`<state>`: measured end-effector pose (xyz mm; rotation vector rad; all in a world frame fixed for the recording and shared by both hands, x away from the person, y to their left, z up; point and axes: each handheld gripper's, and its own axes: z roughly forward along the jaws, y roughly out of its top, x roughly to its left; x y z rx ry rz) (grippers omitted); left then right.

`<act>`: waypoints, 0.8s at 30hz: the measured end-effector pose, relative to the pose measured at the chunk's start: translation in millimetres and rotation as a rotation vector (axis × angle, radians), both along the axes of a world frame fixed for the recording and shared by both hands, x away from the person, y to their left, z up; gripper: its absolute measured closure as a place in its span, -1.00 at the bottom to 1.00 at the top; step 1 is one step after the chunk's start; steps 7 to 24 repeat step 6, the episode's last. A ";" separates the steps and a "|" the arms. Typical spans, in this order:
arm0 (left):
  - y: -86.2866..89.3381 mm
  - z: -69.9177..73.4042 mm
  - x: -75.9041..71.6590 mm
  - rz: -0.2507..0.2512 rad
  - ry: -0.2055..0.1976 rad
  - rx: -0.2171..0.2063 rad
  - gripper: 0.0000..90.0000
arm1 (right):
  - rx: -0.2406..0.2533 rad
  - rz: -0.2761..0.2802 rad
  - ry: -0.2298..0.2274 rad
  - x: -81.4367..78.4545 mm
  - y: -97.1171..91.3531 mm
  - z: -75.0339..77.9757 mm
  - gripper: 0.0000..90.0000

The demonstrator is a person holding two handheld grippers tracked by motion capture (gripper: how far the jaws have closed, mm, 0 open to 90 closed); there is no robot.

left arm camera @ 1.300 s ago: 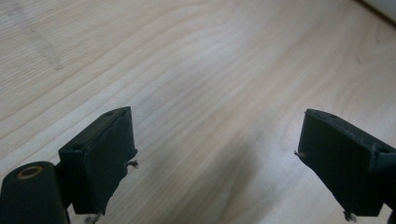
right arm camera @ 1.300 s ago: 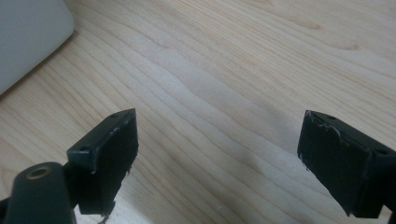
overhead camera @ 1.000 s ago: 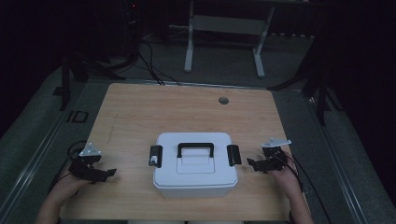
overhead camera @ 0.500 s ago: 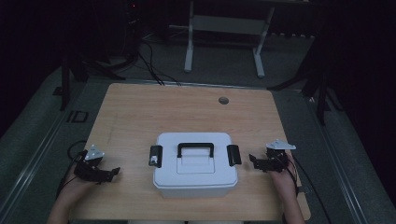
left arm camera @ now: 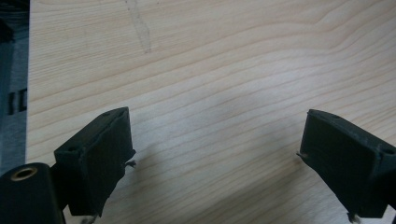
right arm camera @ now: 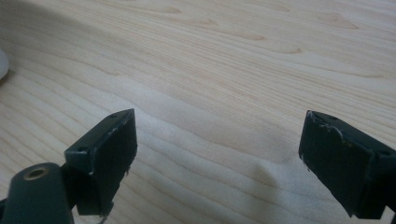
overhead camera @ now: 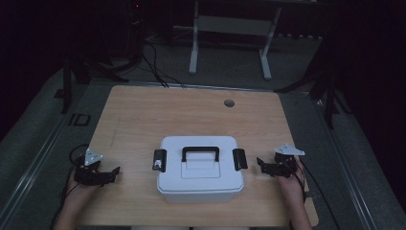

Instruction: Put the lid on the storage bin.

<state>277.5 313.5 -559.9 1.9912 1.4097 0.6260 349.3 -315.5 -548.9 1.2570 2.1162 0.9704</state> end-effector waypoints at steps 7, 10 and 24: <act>-1.8 0.3 0.2 -0.015 0.003 0.007 -0.78 | 0.004 -0.002 -0.007 -0.1 -0.8 0.6 -0.75; -1.8 0.3 0.2 -0.015 0.003 0.007 -0.78 | 0.004 -0.002 -0.007 -0.1 -0.8 0.6 -0.75; -1.8 0.3 0.2 -0.015 0.003 0.007 -0.78 | 0.004 -0.002 -0.007 -0.1 -0.8 0.6 -0.75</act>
